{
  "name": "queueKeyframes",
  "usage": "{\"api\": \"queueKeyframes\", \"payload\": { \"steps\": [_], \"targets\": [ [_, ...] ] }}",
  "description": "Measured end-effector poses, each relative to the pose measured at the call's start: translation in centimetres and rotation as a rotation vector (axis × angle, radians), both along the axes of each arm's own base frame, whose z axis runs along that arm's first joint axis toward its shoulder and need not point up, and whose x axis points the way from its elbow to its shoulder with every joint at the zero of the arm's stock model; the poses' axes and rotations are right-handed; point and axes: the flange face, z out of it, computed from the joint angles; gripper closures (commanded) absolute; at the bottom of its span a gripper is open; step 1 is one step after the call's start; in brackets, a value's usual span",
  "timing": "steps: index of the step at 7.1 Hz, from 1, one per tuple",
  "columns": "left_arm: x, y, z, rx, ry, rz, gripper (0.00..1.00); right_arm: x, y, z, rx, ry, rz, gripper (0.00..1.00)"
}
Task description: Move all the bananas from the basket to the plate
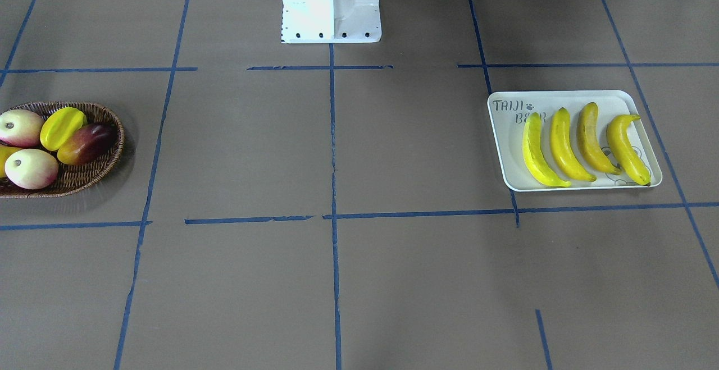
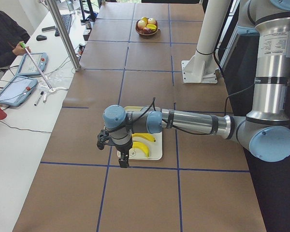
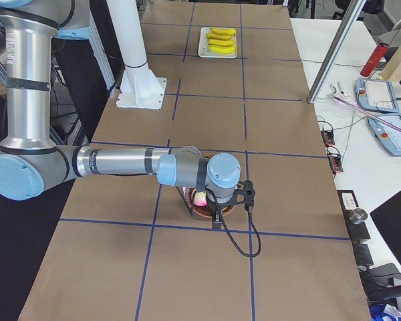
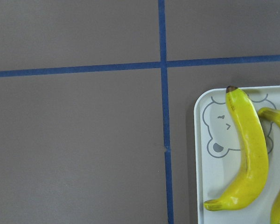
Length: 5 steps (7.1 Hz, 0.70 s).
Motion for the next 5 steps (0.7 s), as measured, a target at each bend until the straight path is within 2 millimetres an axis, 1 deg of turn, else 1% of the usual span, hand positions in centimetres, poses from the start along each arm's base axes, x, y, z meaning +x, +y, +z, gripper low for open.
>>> {"api": "queueKeyframes", "payload": {
  "steps": [2, 5],
  "targets": [
    [-0.84, -0.25, 1.79, -0.001, 0.085, 0.011, 0.0, 0.1, -0.13, -0.14, 0.003, 0.0, 0.002, 0.0],
    [-0.95, -0.69, 1.86, 0.005, 0.123, 0.012, 0.0, 0.1, -0.22, -0.17, 0.004, 0.0, 0.002, 0.0]
  ]
}}
